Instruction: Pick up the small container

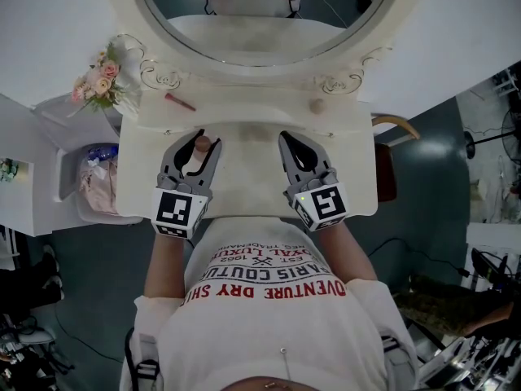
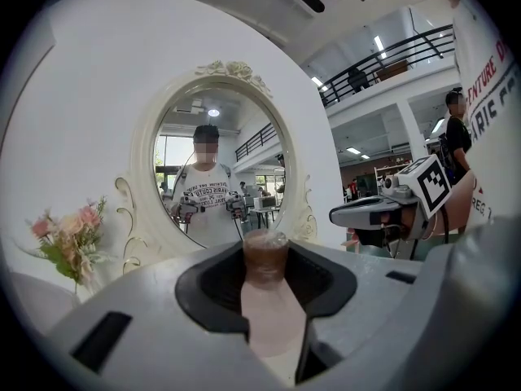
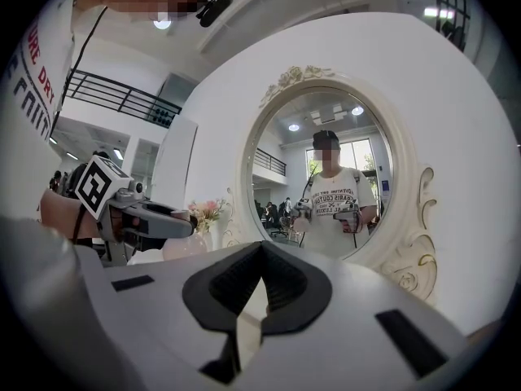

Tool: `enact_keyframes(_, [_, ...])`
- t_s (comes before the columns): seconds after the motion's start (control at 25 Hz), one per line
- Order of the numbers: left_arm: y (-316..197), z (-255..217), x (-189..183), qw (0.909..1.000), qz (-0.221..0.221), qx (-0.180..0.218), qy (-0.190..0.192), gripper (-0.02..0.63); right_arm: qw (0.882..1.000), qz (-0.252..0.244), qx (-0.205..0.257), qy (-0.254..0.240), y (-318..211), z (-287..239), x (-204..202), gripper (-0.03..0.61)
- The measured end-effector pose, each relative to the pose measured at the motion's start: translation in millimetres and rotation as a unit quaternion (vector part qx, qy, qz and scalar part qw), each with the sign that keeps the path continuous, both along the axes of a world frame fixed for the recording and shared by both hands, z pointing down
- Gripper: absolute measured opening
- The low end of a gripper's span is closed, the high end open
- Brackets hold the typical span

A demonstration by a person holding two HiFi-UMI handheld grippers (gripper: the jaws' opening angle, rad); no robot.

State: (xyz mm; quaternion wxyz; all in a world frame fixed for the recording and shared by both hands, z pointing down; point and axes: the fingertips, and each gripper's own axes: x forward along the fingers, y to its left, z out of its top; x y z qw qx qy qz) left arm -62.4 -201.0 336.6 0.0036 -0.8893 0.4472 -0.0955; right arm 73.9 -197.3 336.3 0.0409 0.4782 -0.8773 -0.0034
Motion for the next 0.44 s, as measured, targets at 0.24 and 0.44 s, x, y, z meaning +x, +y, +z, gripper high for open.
enact_keyframes(0.24, [0.8, -3.5, 3.8, 1.0000, 0.000, 0.002, 0.000, 0.143, 1.000, -0.004, 0.001, 0.000, 1.8, -0.4, -0.1, -0.002])
enact_keyframes(0.44, [1.1, 1.2, 3.0, 1.0000, -0.003, -0.004, -0.004, 0.143, 1.000, -0.004, 0.002, 0.001, 1.9, -0.8, 1.5, -0.002])
